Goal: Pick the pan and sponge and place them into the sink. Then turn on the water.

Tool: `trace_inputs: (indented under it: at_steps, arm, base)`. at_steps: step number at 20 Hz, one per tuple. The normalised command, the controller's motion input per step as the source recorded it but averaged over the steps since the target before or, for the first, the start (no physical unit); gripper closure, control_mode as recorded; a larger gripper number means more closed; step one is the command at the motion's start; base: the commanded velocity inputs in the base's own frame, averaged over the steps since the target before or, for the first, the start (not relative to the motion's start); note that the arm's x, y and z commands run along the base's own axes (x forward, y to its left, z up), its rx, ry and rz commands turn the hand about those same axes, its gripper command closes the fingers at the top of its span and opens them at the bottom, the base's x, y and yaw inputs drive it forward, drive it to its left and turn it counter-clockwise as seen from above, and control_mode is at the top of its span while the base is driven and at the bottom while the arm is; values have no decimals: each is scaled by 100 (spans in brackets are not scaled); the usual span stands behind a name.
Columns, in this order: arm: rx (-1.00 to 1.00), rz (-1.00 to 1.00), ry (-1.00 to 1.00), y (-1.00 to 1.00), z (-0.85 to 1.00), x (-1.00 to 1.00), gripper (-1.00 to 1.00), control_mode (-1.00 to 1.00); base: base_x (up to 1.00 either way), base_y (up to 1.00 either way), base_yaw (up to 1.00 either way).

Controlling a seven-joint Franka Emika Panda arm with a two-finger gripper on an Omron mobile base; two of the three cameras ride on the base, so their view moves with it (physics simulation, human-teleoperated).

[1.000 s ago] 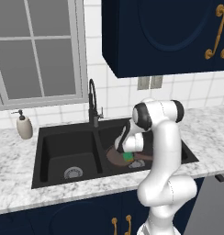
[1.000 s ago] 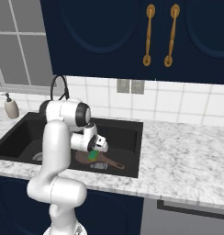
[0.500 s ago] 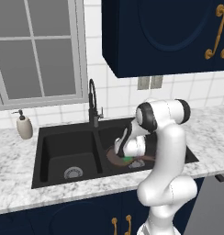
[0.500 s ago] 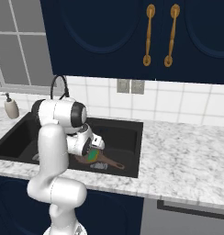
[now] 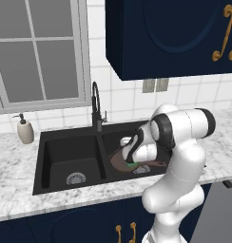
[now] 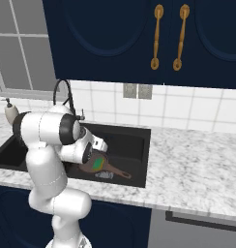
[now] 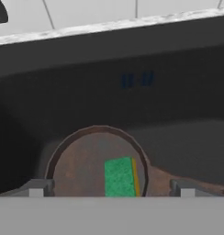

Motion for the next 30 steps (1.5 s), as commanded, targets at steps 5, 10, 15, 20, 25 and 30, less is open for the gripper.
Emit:
trace_inputs:
  at_steps: [5,10,15,20,25,30]
  arm:
    - [0,0,-10,0,71,-33,-100,-100]
    - [0,0,-12,0,41,-34,-100,-100]
    - [0,0,-10,0,33,-19,-100,-100]
    - [0,0,-4,0,28,0,-100,-100]
    - [0,0,-1,0,18,1,-100,-100]
    - [0,0,0,0,14,3,-100,-100]
  base:
    - [0,0,0]
    - [0,0,0]
    - [0,0,0]
    - [0,0,0]
    - [0,0,0]
    - [0,0,0]
